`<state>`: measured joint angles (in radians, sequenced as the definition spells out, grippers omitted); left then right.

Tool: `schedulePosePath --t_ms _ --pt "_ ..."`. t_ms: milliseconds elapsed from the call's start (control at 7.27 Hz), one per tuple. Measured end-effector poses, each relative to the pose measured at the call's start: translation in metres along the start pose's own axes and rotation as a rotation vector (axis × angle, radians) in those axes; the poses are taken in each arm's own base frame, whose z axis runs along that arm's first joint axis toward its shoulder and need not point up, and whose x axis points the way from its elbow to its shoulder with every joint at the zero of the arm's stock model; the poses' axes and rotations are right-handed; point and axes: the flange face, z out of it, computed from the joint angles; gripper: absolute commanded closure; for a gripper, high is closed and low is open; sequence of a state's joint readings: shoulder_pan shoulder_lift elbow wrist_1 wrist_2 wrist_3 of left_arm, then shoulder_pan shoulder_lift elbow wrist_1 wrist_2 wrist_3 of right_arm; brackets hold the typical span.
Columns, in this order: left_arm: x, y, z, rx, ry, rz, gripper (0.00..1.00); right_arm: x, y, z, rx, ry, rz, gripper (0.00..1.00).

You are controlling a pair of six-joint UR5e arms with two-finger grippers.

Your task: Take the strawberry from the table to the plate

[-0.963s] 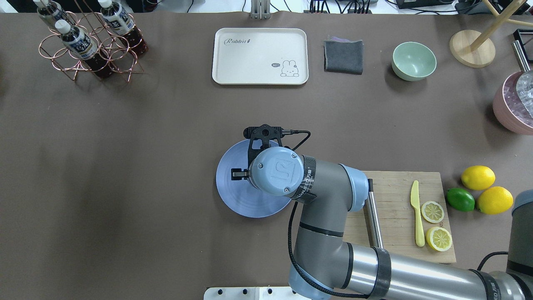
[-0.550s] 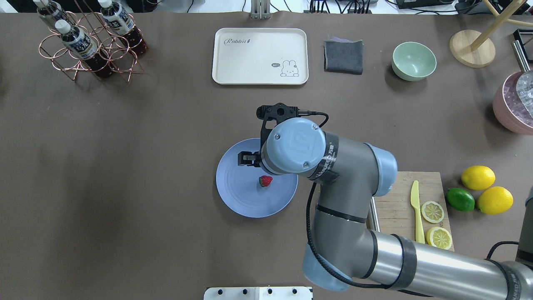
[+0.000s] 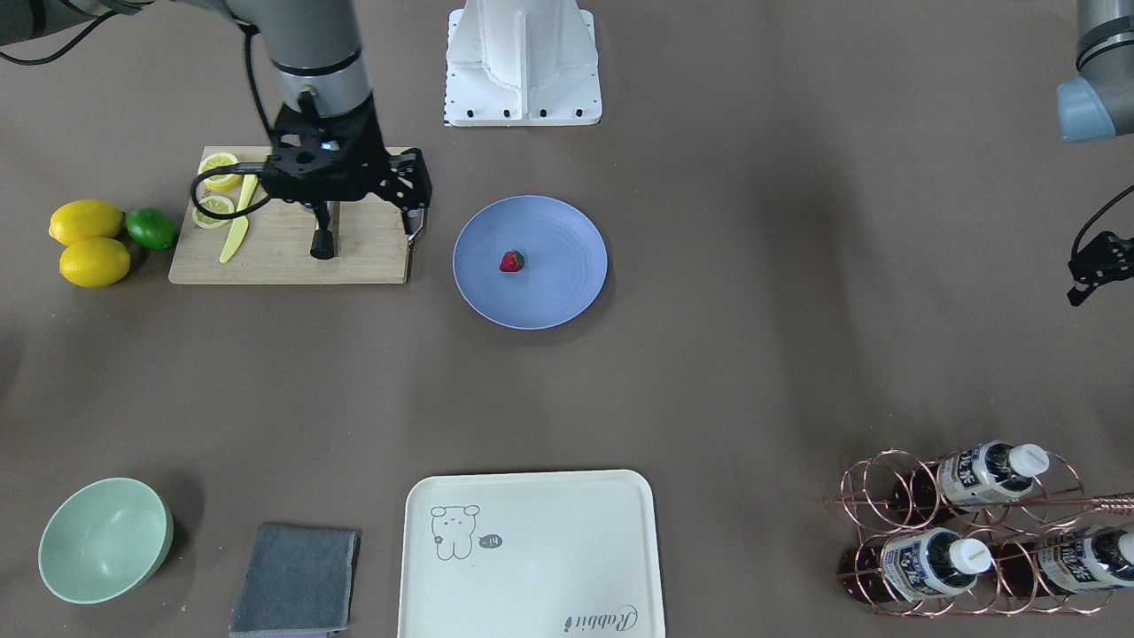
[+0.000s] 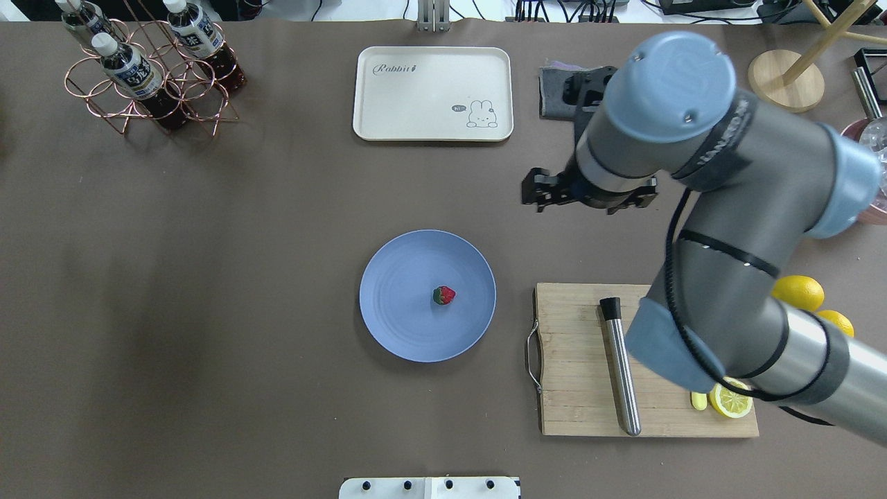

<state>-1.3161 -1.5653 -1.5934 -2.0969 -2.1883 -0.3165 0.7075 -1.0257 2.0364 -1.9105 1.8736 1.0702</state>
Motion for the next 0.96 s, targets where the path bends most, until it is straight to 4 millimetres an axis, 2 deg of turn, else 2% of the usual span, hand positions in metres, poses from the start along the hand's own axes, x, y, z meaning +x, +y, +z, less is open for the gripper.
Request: schedulePosePath --t_ms 138,275,688,825,962 --pt "-0.006 0.001 -0.005 0.002 0.012 -0.014 0.02 0.052 -0.014 0.004 -0.023 0.042 -0.049 0.0" --pt "-0.011 0.004 -0.008 0.001 0.019 -0.026 0.02 0.114 -0.03 0.008 -0.058 0.074 -0.096 0.0" --pt "-0.029 0.023 -0.014 -0.017 0.053 -0.068 0.02 0.323 -0.077 0.0 -0.155 0.085 -0.181 0.0" --pt "-0.038 0.025 -0.022 -0.021 0.074 -0.085 0.02 0.386 -0.087 0.001 -0.168 0.078 -0.185 0.0" --pt "-0.053 0.025 -0.033 -0.031 0.081 -0.087 0.02 0.443 -0.09 0.012 -0.165 0.064 -0.179 0.0"
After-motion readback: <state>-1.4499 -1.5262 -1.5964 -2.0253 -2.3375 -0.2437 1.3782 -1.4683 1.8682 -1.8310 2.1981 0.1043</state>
